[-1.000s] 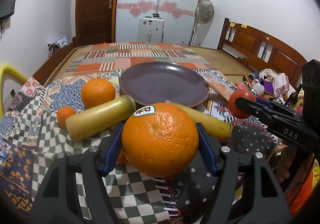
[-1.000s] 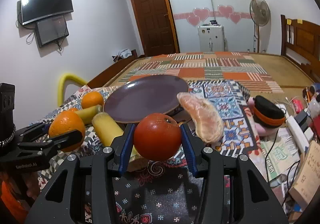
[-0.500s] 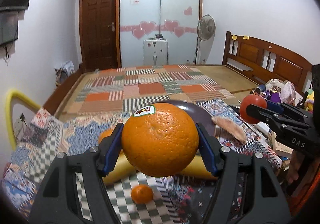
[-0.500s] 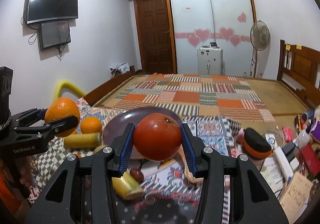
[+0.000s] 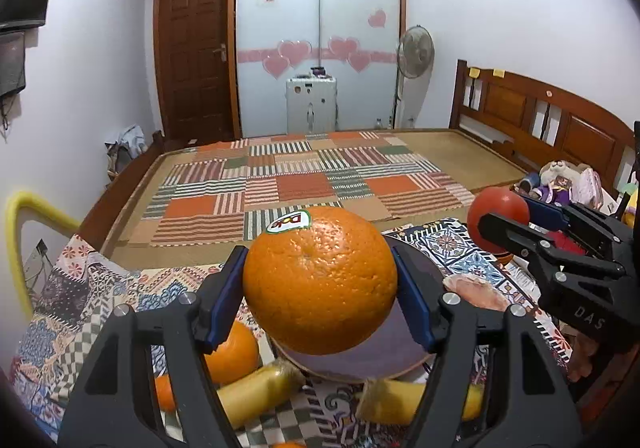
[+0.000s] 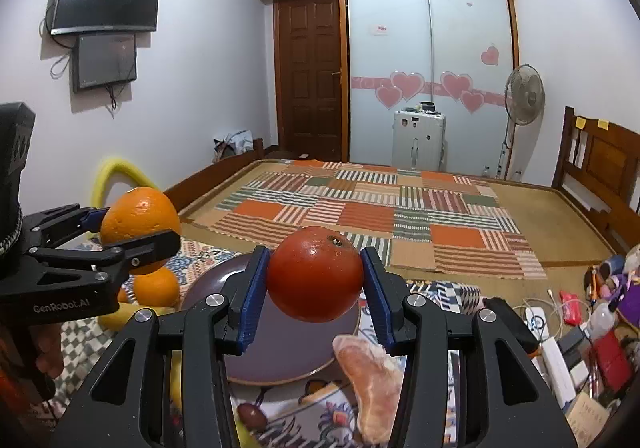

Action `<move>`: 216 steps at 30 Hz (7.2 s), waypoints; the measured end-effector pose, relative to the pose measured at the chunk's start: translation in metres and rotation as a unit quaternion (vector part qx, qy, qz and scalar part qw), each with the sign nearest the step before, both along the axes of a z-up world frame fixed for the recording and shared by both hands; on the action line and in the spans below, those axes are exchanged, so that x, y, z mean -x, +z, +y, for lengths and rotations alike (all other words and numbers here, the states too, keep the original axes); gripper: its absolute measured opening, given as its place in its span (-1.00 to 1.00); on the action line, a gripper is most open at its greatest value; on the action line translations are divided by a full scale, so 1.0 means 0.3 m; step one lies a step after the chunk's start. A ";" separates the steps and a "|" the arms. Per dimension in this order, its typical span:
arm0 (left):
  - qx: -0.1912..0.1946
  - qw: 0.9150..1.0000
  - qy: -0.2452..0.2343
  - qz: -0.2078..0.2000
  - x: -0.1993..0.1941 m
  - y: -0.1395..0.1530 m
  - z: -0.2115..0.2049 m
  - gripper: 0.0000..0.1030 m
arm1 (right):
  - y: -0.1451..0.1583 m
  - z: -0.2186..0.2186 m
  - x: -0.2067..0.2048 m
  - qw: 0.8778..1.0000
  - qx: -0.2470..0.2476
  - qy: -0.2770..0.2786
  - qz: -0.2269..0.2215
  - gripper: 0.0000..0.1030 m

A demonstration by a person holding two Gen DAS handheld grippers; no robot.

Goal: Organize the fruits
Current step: 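Carry the orange and tomato onto the purple plate and open both tools, then grasp a yellow cylindrical corn-like item with the right tool, then grasp the second yellow cylinder with the left tool while the right tool holds its cylinder, then lift both yellow cylinders and carry them over the purple plate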

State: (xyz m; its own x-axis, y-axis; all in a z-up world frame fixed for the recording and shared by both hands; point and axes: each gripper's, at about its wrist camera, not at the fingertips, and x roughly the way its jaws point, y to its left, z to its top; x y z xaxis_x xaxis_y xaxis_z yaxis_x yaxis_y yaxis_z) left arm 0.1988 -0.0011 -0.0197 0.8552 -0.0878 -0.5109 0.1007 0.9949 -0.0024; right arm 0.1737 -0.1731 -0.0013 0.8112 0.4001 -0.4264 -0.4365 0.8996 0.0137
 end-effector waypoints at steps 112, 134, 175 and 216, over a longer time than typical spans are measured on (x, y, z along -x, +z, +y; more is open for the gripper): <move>-0.008 0.985 -0.013 0.171 0.218 -0.314 0.287 -0.51 | -0.248 0.144 0.158 0.983 0.078 0.116 0.119 -0.10; 0.000 0.986 -0.050 0.158 0.325 -0.183 0.218 -0.87 | -0.209 0.026 0.232 0.986 0.084 0.091 0.107 -0.34; -0.019 0.964 -0.047 0.263 0.205 -0.215 0.253 -0.47 | -0.207 0.016 0.223 0.965 0.119 0.162 0.169 -0.36; 0.005 0.953 -0.055 0.297 0.210 -0.298 0.221 -0.27 | -0.242 0.114 0.142 0.949 0.138 0.184 0.214 -0.29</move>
State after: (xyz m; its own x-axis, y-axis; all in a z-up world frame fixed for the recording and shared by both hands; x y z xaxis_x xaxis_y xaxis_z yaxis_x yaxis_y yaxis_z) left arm 0.1357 0.0653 -0.1090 0.4002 -0.1672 -0.9010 0.1817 0.9782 -0.1008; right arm 0.1311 -0.1390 -0.0739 0.3673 0.4473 -0.8155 -0.7295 0.6824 0.0458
